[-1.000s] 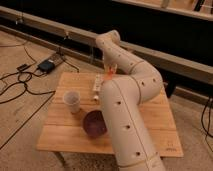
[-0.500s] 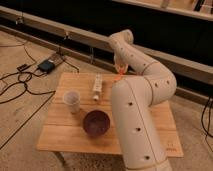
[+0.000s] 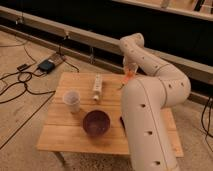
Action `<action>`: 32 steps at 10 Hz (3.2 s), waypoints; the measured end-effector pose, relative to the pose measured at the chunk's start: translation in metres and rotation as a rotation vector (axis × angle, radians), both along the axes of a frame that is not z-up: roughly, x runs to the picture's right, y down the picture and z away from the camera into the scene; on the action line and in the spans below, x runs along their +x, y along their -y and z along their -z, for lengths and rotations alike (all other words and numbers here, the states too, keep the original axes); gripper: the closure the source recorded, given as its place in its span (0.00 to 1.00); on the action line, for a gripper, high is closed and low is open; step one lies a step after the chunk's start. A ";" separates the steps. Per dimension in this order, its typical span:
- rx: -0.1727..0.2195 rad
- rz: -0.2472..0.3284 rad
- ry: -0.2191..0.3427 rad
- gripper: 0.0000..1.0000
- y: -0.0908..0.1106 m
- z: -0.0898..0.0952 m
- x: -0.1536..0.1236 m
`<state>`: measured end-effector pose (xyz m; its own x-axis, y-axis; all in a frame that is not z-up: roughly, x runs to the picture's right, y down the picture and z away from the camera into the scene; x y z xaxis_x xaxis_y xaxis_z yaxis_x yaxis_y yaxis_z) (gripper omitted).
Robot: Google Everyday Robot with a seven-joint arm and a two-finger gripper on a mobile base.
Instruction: Place the pepper on the white sponge
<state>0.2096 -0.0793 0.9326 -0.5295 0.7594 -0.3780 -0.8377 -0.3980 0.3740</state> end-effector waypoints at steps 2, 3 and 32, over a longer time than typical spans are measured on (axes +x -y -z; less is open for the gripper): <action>0.000 -0.032 -0.018 1.00 -0.011 0.005 0.020; 0.001 -0.042 -0.023 1.00 -0.015 0.006 0.026; -0.075 -0.131 -0.104 0.65 -0.058 -0.054 0.115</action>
<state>0.3250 -0.0211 0.9864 -0.6611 0.6534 -0.3688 -0.7359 -0.4686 0.4888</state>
